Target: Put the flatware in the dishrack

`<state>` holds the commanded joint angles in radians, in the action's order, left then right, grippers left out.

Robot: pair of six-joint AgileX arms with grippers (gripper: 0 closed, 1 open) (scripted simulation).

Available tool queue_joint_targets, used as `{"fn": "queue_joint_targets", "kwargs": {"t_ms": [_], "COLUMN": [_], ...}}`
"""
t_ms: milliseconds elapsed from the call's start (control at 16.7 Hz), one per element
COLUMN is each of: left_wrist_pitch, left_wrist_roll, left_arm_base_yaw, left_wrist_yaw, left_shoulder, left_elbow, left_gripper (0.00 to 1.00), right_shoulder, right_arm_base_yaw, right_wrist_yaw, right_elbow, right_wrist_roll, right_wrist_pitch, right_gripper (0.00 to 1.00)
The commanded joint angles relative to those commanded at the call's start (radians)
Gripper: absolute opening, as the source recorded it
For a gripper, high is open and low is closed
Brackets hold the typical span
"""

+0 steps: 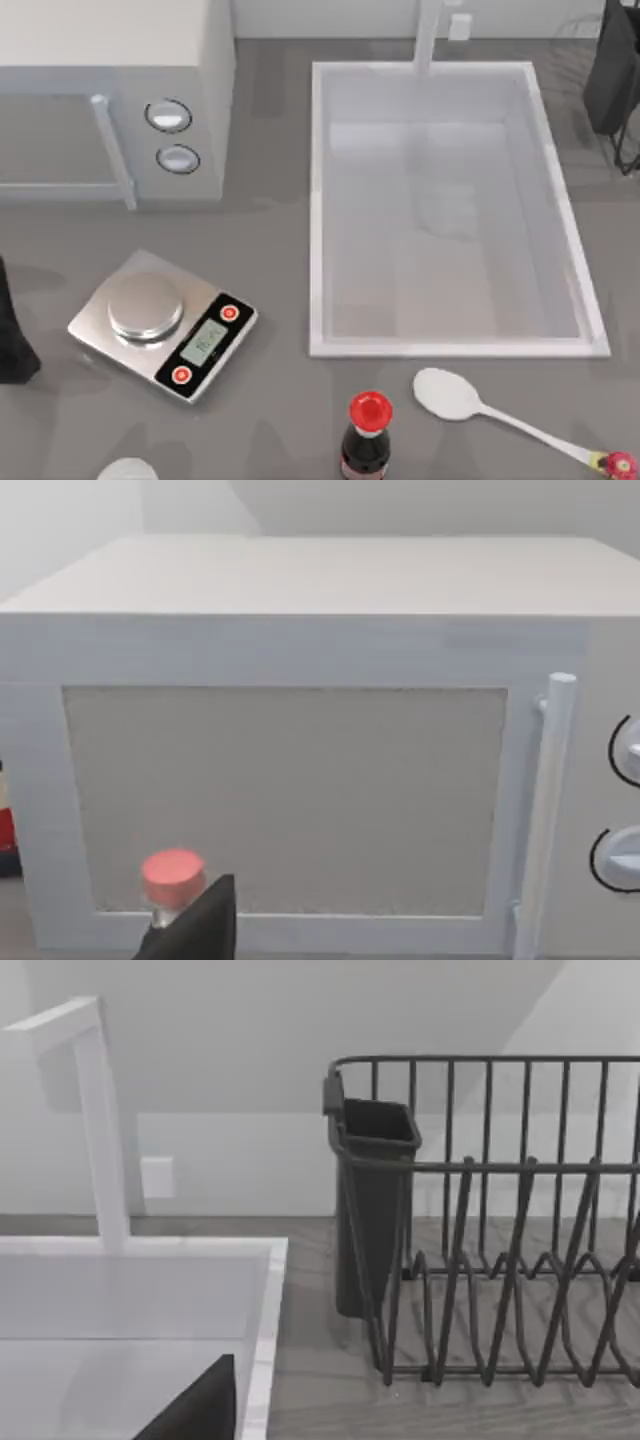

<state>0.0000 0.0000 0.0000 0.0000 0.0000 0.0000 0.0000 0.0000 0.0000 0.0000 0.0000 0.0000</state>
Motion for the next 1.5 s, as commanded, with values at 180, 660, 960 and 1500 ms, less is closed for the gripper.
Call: {"fn": "queue_joint_targets", "kwargs": {"t_ms": [180,660,960,1500], "left_wrist_pitch": [0.000,0.000,0.000,0.000], "left_wrist_roll": [0.000,0.000,0.000,0.000], "left_arm_base_yaw": [0.000,0.000,0.000,0.000], "left_wrist_yaw": [0.000,0.000,0.000,0.000], "left_shoulder": [0.000,0.000,0.000,0.000], "left_elbow": [0.000,0.000,0.000,0.000], "left_gripper": [1.00,1.00,1.00,1.00], "right_shoulder": [0.012,0.479,0.986,1.491], "right_arm_base_yaw": [0.007,0.203,0.377,0.579], "right_wrist_yaw": [-0.001,0.001,0.006,0.006], "right_elbow": [0.012,0.349,0.628,0.968], "right_wrist_roll": [-0.005,-0.178,-0.336,-0.516], "right_wrist_pitch": [-0.011,-0.362,-0.686,-1.039], "right_gripper": [1.00,1.00,1.00,1.00]}}
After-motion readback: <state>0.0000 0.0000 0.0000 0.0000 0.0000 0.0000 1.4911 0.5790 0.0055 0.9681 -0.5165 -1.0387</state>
